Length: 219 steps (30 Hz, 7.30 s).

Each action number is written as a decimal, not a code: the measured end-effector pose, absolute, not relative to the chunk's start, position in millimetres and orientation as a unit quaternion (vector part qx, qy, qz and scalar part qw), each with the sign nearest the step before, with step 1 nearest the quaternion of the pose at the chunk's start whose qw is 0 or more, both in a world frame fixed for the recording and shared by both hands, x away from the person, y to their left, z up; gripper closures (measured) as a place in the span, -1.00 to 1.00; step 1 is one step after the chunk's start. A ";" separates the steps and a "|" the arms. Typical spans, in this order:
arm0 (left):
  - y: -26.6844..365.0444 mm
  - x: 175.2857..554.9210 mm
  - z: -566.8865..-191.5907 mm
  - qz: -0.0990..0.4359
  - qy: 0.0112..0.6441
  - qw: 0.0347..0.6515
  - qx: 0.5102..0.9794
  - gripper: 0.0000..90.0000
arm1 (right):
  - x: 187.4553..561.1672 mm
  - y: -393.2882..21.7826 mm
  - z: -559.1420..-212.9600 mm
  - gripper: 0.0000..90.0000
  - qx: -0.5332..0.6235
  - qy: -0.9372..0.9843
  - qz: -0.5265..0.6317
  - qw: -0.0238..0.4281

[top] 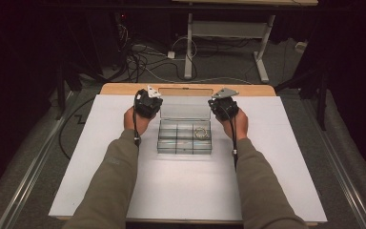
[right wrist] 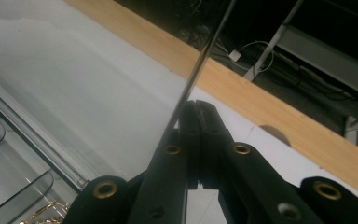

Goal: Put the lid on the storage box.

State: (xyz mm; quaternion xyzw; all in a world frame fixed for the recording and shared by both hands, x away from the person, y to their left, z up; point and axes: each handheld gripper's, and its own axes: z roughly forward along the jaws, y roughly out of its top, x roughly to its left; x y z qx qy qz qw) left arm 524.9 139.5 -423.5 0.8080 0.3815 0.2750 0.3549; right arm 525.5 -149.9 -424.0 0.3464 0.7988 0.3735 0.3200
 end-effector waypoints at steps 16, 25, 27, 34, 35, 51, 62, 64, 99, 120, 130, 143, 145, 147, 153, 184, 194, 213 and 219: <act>141.9 513.7 -401.5 0.302 0.359 0.362 0.805 0.92 | 511.9 -149.8 -405.0 1.00 0.355 0.774 0.401 0.337; 143.5 507.7 -395.7 0.305 0.354 0.374 0.801 0.92 | 503.1 -151.1 -400.1 1.00 0.344 0.771 0.407 0.348; 143.7 507.5 -395.2 0.305 0.350 0.371 0.804 0.92 | 501.5 -151.9 -400.3 1.00 0.344 0.769 0.410 0.350; 144.8 503.1 -392.4 0.309 0.341 0.372 0.807 0.91 | 495.9 -154.9 -395.8 1.00 0.337 0.767 0.419 0.350; 145.2 502.3 -392.9 0.307 0.341 0.375 0.805 0.91 | 494.6 -154.4 -395.4 1.00 0.335 0.766 0.419 0.353; 144.2 483.2 -399.4 0.326 0.338 0.389 0.793 0.92 | 476.5 -152.8 -399.3 1.00 0.323 0.757 0.424 0.378; 143.7 471.9 -403.1 0.328 0.333 0.383 0.797 0.92 | 470.2 -152.8 -407.2 1.00 0.325 0.760 0.425 0.368; 142.2 469.5 -403.9 0.338 0.334 0.378 0.795 0.92 | 467.9 -150.2 -409.1 1.00 0.322 0.762 0.423 0.368; 140.8 443.7 -422.5 0.337 0.354 0.382 0.784 0.92 | 439.1 -145.1 -425.2 1.00 0.341 0.747 0.417 0.390; 136.1 431.0 -433.5 0.367 0.349 0.357 0.785 0.92 | 423.1 -145.5 -433.6 1.00 0.342 0.740 0.422 0.397; 137.3 428.6 -435.8 0.364 0.347 0.350 0.790 0.91 | 419.5 -145.8 -436.2 1.00 0.339 0.742 0.420 0.398; 138.2 425.5 -439.0 0.360 0.346 0.344 0.795 0.91 | 414.2 -146.9 -439.2 1.00 0.337 0.743 0.420 0.398; 138.7 425.0 -440.0 0.359 0.347 0.345 0.795 0.91 | 413.4 -147.0 -439.8 1.00 0.337 0.743 0.419 0.399; 138.5 423.5 -441.4 0.354 0.352 0.344 0.795 0.91 | 412.6 -147.2 -440.8 1.00 0.337 0.743 0.419 0.398; 139.4 421.5 -445.6 0.358 0.348 0.345 0.795 0.91 | 409.2 -147.0 -443.3 1.00 0.335 0.744 0.419 0.398; 141.5 396.4 -456.9 0.323 0.317 0.377 0.808 0.83 | 387.0 -162.1 -450.6 0.96 0.322 0.755 0.448 0.354; 142.3 394.4 -455.0 0.320 0.306 0.386 0.809 0.58 | 385.0 -160.1 -449.2 0.67 0.302 0.768 0.454 0.335; 138.4 392.5 -454.6 0.326 0.301 0.387 0.808 -0.52 | 386.8 -154.3 -450.5 -0.33 0.312 0.767 0.464 0.314; 137.8 389.6 -452.7 0.325 0.291 0.396 0.808 -0.58 | 386.3 -154.5 -447.9 -0.54 0.313 0.771 0.463 0.304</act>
